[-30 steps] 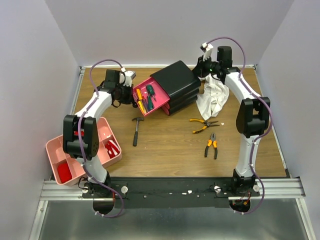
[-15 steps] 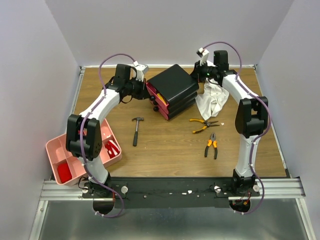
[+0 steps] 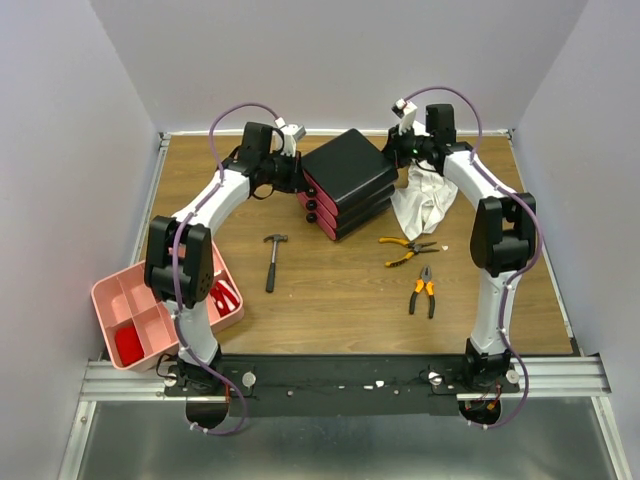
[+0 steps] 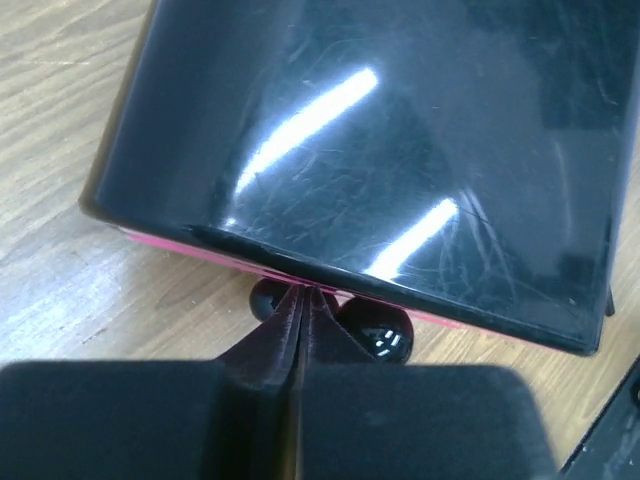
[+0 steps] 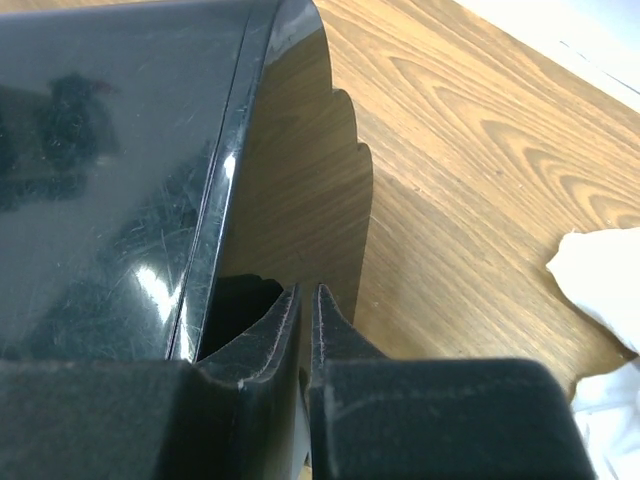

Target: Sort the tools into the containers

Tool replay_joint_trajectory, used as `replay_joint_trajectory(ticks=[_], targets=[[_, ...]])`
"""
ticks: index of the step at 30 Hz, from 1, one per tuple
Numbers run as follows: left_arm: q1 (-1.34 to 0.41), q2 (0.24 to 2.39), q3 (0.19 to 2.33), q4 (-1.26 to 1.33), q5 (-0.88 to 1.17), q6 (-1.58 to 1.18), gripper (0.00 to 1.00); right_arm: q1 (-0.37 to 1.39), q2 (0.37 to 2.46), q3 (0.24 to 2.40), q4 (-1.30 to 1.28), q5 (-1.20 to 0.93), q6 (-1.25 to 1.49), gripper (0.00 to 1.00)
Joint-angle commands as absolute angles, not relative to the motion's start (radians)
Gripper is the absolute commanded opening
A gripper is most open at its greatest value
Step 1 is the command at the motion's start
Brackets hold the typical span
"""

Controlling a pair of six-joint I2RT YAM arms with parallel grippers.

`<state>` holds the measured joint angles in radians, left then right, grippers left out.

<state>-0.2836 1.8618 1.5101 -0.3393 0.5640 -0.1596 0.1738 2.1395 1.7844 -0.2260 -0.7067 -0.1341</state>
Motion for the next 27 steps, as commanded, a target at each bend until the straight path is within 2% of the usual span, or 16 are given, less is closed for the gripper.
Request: replay_joint_trajectory(ticks=[1, 2, 3, 6, 9, 15, 20, 27], targets=[[-0.321, 1.833, 1.545, -0.332, 0.513, -0.203, 0.37, 0.218, 2.1, 1.773, -0.262, -0.66, -0.138, 0.18], [-0.318, 1.815, 1.52, -0.35, 0.479, -0.201, 0.44, 0.216, 2.088, 1.779, -0.265, -0.614, -0.135, 0.2], [-0.307, 1.793, 1.5, -0.36, 0.453, -0.202, 0.56, 0.216, 2.076, 1.784, -0.261, -0.559, -0.138, 0.2], [-0.287, 1.703, 1.41, -0.38, 0.367, -0.218, 0.71, 0.215, 2.033, 1.807, -0.238, -0.336, -0.121, 0.27], [-0.267, 1.655, 1.335, -0.391, 0.353, -0.224, 0.75, 0.215, 2.014, 1.858, -0.232, -0.226, -0.12, 0.31], [-0.262, 1.673, 1.241, -0.29, 0.497, -0.293, 0.73, 0.225, 1.974, 1.884, -0.245, -0.305, -0.114, 0.34], [-0.262, 1.749, 1.258, -0.2, 0.594, -0.321, 0.65, 0.244, 1.936, 1.836, -0.274, -0.59, -0.133, 0.34], [-0.262, 1.831, 1.322, -0.135, 0.657, -0.356, 0.61, 0.273, 1.894, 1.73, -0.276, -0.615, -0.152, 0.34]])
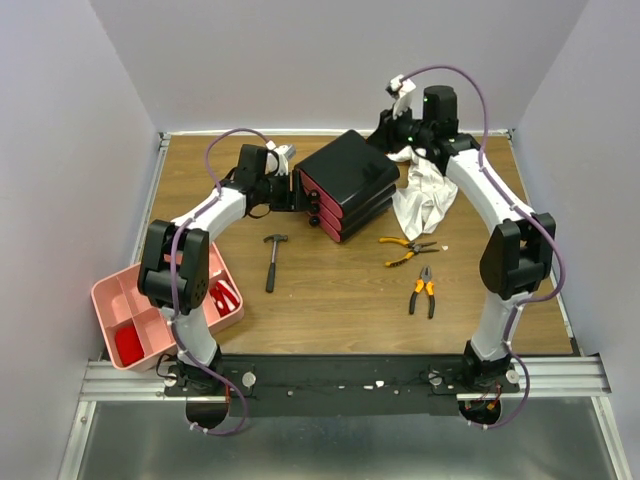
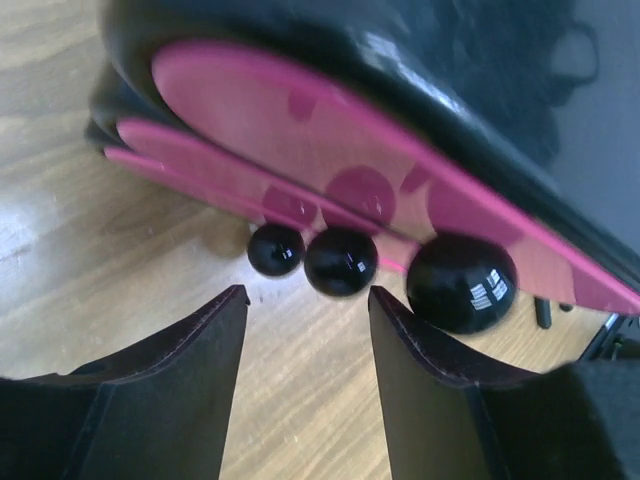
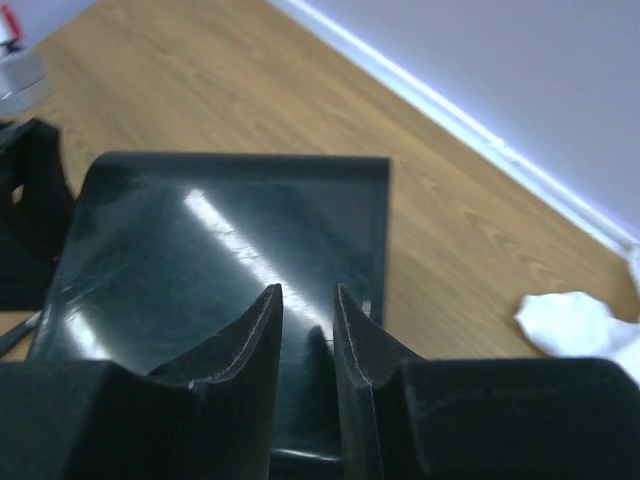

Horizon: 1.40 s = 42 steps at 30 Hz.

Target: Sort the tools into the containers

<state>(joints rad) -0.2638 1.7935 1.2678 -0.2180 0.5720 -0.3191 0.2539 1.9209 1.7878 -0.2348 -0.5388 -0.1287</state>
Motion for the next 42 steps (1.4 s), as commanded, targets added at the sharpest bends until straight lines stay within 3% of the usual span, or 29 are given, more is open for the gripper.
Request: replay_joint_trajectory(ticks=[1, 11, 16, 23, 33, 38, 42], targets=[[-0.262, 1.842, 1.328, -0.132, 0.67, -0.359, 0.61, 0.276, 1.893, 1.727, -0.276, -0.612, -0.152, 0.34], [-0.272, 1.898, 1.351, -0.098, 0.749, -0.391, 0.55, 0.276, 1.911, 1.729, -0.287, -0.618, -0.164, 0.34], [-0.272, 1.896, 1.333, -0.066, 0.811, -0.414, 0.66, 0.276, 1.93, 1.718, -0.285, -0.623, -0.158, 0.35], [-0.267, 1.911, 1.33, -0.077, 0.818, -0.419, 0.66, 0.276, 1.937, 1.727, -0.285, -0.62, -0.153, 0.35], [-0.192, 1.731, 1.148, -0.107, 0.709, -0.374, 0.71, 0.281, 1.917, 1.724, -0.285, -0.58, -0.183, 0.35], [-0.207, 1.635, 0.934, 0.253, 0.709, -0.42, 0.73, 0.282, 1.914, 1.75, -0.316, -0.558, -0.215, 0.36], [-0.213, 1.701, 0.94, 0.369, 0.758, -0.492, 0.73, 0.281, 1.907, 1.749, -0.339, -0.545, -0.247, 0.38]])
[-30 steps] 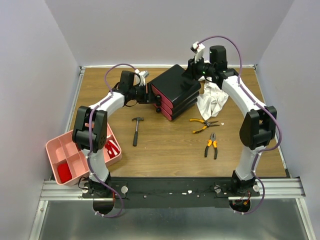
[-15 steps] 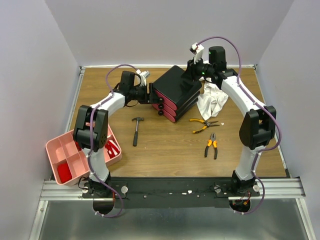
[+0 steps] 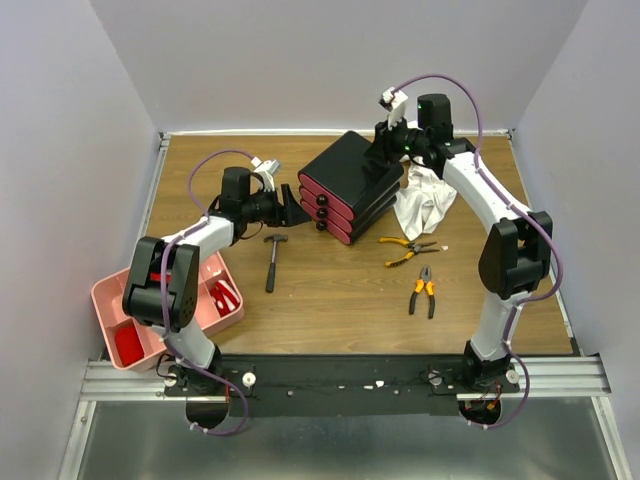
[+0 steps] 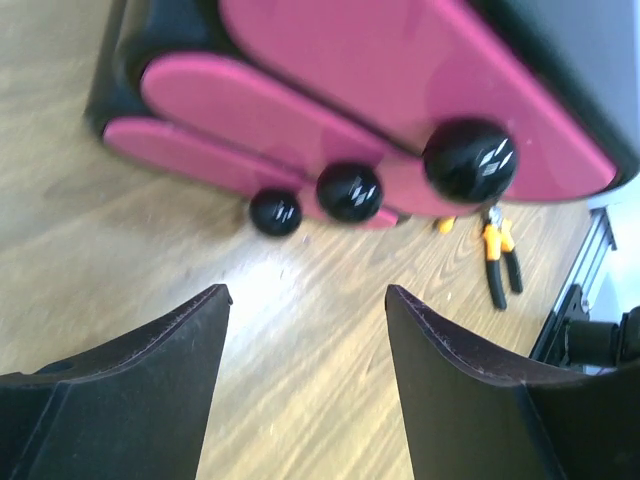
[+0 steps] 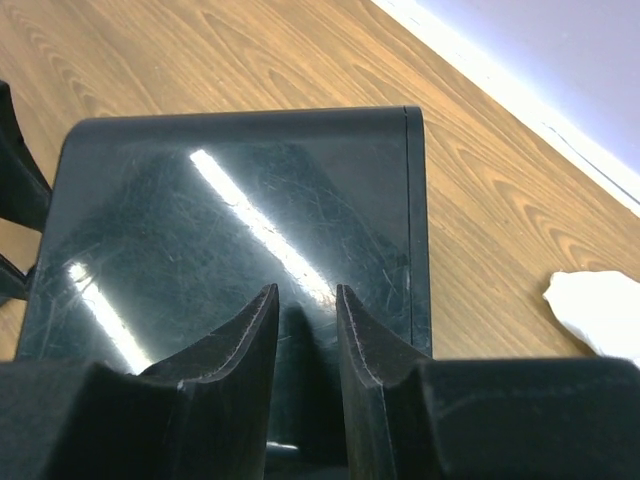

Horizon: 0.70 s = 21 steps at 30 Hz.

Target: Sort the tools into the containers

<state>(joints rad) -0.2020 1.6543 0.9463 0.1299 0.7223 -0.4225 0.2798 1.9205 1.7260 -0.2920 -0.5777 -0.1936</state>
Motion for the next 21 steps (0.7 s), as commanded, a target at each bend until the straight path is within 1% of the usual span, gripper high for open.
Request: replay_joint_trajectory(ticks=[1, 5, 21], targets=[[-0.213, 1.715, 0.943, 0.421, 0.764, -0.505, 0.72, 0.282, 1.907, 1.747, -0.342, -0.542, -0.248, 0.38], [-0.232, 1.782, 0.956, 0.509, 0.791, -0.566, 0.7, 0.291, 1.902, 1.732, -0.334, -0.508, -0.264, 0.38], [-0.27, 1.894, 1.074, 0.457, 0.859, -0.561, 0.61, 0.307, 1.902, 1.717, -0.327, -0.485, -0.284, 0.4]])
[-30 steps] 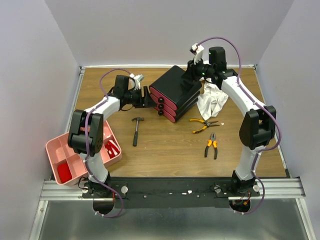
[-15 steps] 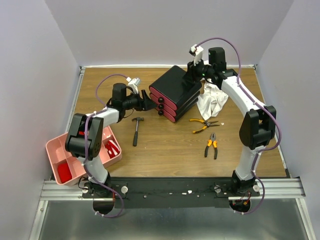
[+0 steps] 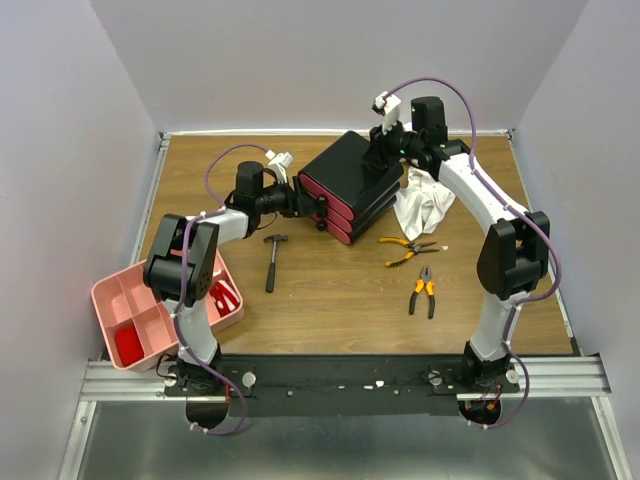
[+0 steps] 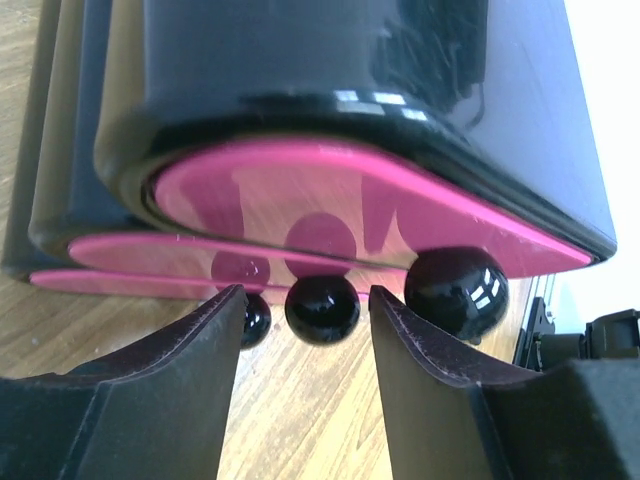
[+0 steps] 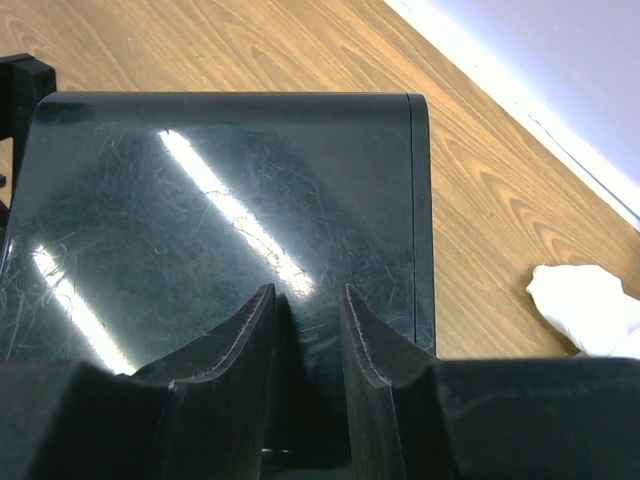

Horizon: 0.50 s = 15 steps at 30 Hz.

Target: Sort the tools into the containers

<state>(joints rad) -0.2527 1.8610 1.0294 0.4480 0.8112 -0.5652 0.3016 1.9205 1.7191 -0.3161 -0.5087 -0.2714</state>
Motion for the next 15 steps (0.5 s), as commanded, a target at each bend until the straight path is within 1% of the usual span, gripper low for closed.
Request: replay_joint_trajectory(ticks=[1, 12, 15], targets=[[-0.27, 1.899, 1.078, 0.45, 0.867, -0.564, 0.6, 0.307, 1.904, 1.717, -0.327, -0.485, -0.285, 0.4], [-0.27, 1.916, 1.078, 0.445, 0.9, -0.565, 0.62, 0.308, 1.91, 1.718, -0.324, -0.488, -0.279, 0.4], [-0.271, 1.924, 1.085, 0.437, 0.914, -0.565, 0.56, 0.308, 1.919, 1.727, -0.325, -0.488, -0.279, 0.4]])
